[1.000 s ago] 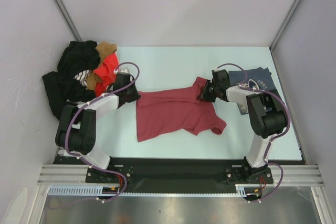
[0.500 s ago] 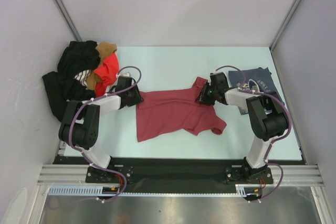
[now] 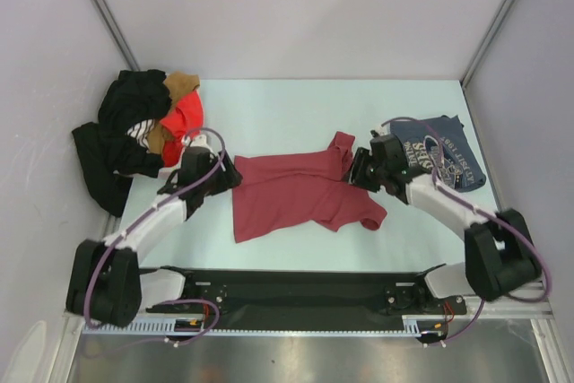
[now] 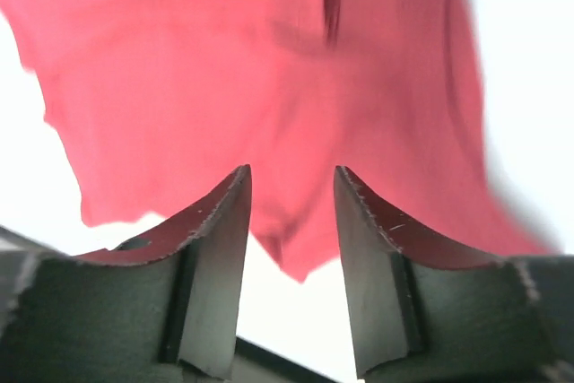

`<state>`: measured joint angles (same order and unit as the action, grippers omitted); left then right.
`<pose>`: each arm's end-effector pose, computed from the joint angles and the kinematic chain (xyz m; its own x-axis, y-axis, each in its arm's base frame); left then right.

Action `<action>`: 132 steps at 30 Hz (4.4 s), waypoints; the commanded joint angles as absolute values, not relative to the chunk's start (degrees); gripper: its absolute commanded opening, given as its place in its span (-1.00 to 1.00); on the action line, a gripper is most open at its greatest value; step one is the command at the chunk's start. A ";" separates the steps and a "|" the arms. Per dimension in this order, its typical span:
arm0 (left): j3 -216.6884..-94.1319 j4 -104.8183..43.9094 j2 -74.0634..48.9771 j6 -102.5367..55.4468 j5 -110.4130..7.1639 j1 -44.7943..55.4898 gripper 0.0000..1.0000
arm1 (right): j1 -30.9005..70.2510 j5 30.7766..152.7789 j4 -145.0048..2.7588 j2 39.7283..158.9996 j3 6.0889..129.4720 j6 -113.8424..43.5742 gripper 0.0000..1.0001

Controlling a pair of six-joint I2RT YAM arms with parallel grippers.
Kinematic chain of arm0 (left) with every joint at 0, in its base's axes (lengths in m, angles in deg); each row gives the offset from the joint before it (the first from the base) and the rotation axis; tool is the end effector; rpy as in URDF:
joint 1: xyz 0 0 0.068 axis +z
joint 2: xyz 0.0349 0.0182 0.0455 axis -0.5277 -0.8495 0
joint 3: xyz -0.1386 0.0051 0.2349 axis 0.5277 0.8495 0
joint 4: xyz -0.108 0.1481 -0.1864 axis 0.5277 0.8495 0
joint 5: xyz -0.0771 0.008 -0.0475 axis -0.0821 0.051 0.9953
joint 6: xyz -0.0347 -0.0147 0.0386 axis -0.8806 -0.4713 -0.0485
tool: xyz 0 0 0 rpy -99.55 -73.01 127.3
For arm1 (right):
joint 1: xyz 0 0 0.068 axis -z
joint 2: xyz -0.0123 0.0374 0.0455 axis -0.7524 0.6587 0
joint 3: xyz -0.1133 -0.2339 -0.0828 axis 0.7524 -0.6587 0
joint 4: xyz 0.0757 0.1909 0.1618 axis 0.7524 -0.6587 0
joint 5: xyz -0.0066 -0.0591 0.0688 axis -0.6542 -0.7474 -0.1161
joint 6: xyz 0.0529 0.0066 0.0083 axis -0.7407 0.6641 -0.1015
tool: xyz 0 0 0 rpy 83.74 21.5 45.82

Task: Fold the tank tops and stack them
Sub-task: Fold the tank top

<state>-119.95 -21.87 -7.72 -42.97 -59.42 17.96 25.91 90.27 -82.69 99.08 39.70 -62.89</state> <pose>0.2452 -0.0609 0.2048 -0.6655 -0.3660 -0.6505 -0.1128 0.9108 -0.3971 0.2680 0.1171 0.2120 -0.7988 0.2752 -0.5349 -0.0030 0.8873 0.4611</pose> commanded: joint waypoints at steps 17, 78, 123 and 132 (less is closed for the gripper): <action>-100.29 -15.08 13.12 -51.16 -52.24 11.37 0.43 | 8.99 85.36 -83.38 88.84 23.08 -72.53 0.11; -99.85 0.20 16.88 -68.04 -66.66 -10.08 -0.99 | 14.26 81.51 -92.75 86.84 23.96 -65.23 -1.00; -110.92 -7.17 9.34 -60.40 -49.96 1.78 -0.99 | 22.34 87.30 -101.38 96.59 45.32 -54.95 -0.91; -112.95 -6.99 6.97 -56.09 -48.72 8.11 -0.99 | 25.24 89.41 -100.32 101.51 49.54 -53.54 -0.90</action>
<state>-110.68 -6.40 7.44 -59.38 -50.00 5.94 24.51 88.13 -101.62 100.37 46.69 -55.02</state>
